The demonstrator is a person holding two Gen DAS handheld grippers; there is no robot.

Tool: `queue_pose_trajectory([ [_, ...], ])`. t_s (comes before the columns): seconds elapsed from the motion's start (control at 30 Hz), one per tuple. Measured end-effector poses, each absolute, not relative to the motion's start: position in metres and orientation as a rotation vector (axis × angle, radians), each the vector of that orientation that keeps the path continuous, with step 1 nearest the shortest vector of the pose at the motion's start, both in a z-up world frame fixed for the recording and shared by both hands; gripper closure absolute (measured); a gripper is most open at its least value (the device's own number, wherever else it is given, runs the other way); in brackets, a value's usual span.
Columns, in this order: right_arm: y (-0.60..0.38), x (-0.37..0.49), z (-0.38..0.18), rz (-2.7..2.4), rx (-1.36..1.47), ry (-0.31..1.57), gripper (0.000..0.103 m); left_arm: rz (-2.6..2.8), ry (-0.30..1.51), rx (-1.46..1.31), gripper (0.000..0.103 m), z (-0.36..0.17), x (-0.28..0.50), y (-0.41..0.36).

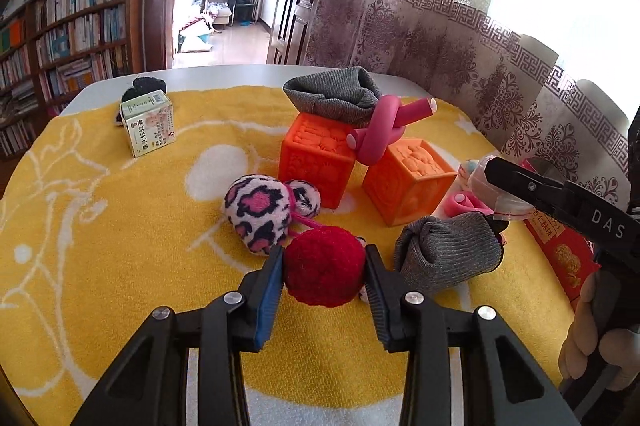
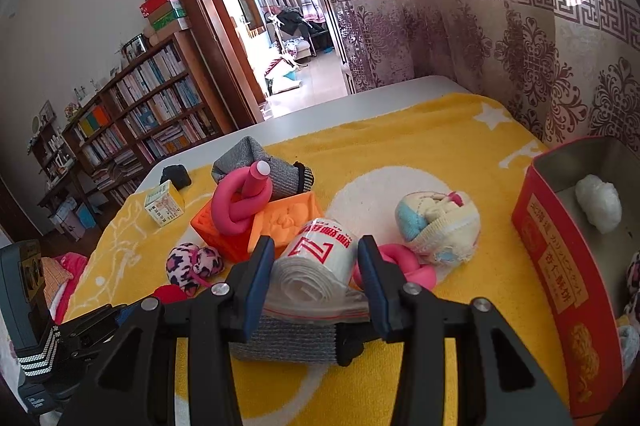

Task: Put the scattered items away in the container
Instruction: 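Grasp the second red pompom ball with the left tool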

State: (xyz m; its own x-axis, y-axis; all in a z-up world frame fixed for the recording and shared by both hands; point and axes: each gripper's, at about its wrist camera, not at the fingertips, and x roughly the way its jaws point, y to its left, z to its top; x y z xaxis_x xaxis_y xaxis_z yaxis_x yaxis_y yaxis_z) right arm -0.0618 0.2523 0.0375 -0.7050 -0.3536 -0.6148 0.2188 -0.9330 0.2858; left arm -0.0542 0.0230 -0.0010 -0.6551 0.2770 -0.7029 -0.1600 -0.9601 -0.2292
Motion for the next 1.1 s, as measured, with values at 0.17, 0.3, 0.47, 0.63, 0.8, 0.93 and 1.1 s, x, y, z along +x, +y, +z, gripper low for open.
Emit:
queue_pose_trajectory([
  [0.17, 0.254, -0.063, 0.035, -2.639, 1.013, -0.281, 0.056, 2.695, -0.141, -1.125, 0.062, 0.004, -0.049, 0.032],
  [0.3, 0.254, -0.063, 0.032, -2.649, 1.020, -0.277, 0.056, 2.715, -0.110, -1.106, 0.062, 0.007, -0.046, 0.033],
  [0.47, 0.255, -0.062, 0.030, -2.662, 1.018, -0.274, 0.056, 2.726, -0.091, -1.084, 0.062, 0.011, -0.043, 0.036],
  [0.63, 0.259, -0.062, 0.030, -2.678, 1.016, -0.285, 0.056, 2.730, -0.073, -1.067, 0.062, 0.013, -0.040, 0.039],
  [0.8, 0.261, -0.062, 0.029, -2.689, 1.021, -0.294, 0.056, 2.731, -0.061, -1.058, 0.062, 0.014, -0.037, 0.042],
  [0.93, 0.264, -0.060, 0.030, -2.698, 1.017, -0.303, 0.056, 2.731, -0.048, -1.056, 0.062, 0.013, -0.036, 0.044],
  [1.1, 0.269, -0.058, 0.030, -2.712, 1.012, -0.324, 0.056, 2.724, -0.038, -1.063, 0.062, 0.011, -0.036, 0.047],
])
